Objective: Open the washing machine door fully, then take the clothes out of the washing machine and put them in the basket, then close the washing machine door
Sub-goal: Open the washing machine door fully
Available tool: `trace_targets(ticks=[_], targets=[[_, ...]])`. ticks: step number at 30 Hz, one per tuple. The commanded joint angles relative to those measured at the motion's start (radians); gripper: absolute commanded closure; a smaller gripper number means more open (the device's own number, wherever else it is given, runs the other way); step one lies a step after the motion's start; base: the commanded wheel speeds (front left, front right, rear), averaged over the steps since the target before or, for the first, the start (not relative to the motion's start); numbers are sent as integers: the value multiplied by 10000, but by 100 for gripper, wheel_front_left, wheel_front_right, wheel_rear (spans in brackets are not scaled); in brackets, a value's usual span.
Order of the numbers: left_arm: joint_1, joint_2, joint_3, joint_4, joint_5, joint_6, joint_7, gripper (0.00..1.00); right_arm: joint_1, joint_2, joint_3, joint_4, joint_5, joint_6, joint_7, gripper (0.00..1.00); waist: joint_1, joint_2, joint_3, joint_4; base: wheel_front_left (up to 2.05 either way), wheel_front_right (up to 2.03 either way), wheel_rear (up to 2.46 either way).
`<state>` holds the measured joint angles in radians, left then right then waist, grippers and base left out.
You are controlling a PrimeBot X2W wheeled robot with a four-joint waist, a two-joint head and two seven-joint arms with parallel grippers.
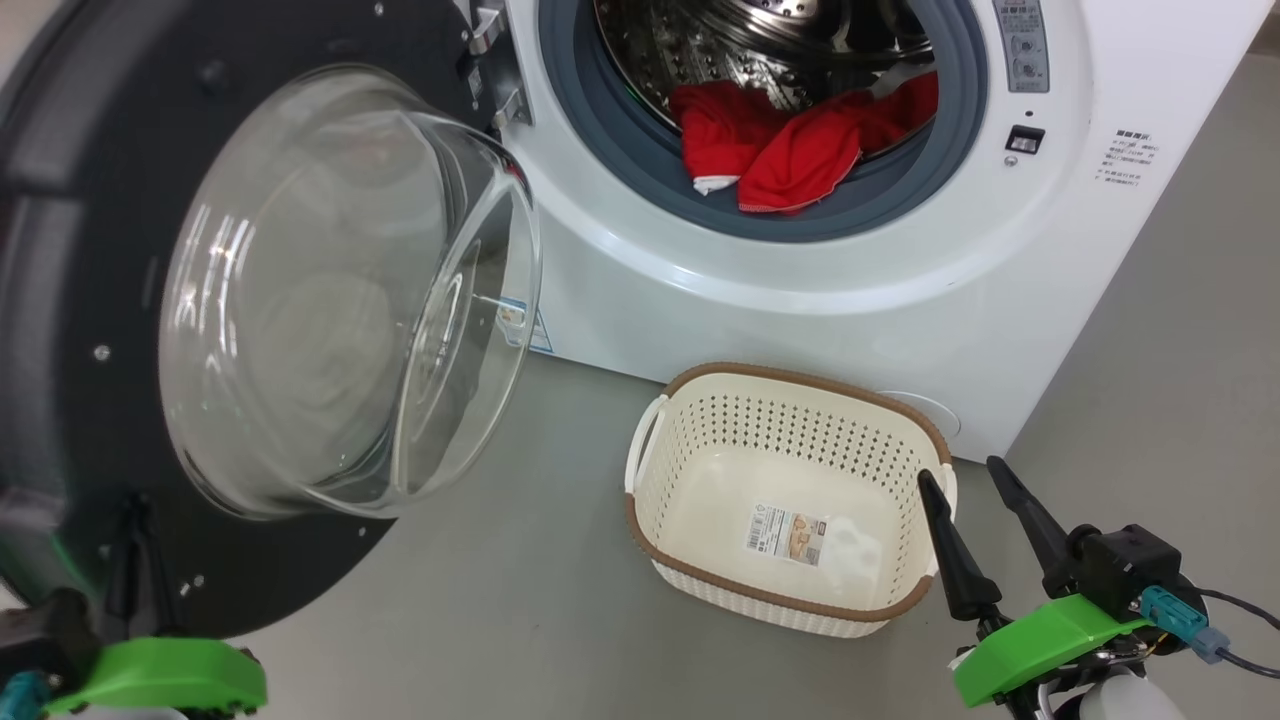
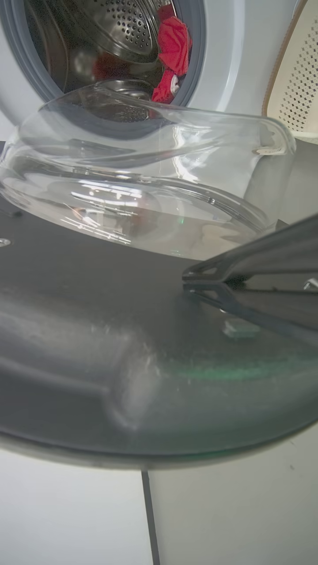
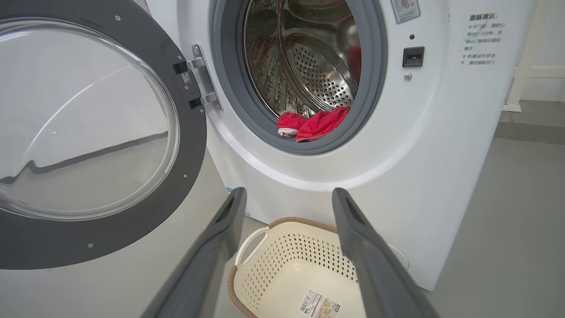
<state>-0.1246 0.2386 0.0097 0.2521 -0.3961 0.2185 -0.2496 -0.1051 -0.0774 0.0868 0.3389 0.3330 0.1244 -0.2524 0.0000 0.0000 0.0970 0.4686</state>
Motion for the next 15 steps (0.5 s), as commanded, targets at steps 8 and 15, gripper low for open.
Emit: trace_targets(ticks=[8, 15], targets=[[-1116, -56, 1622, 114, 267, -557, -120, 100, -364, -362, 391, -236, -164, 63, -93, 0, 0, 0, 432, 62, 0, 0, 0], [-1723, -299, 2341, 666, 570, -1014, -121, 100, -452, -460, 609, -179, -204, 63, -93, 0, 0, 0, 749, 137, 0, 0, 0]])
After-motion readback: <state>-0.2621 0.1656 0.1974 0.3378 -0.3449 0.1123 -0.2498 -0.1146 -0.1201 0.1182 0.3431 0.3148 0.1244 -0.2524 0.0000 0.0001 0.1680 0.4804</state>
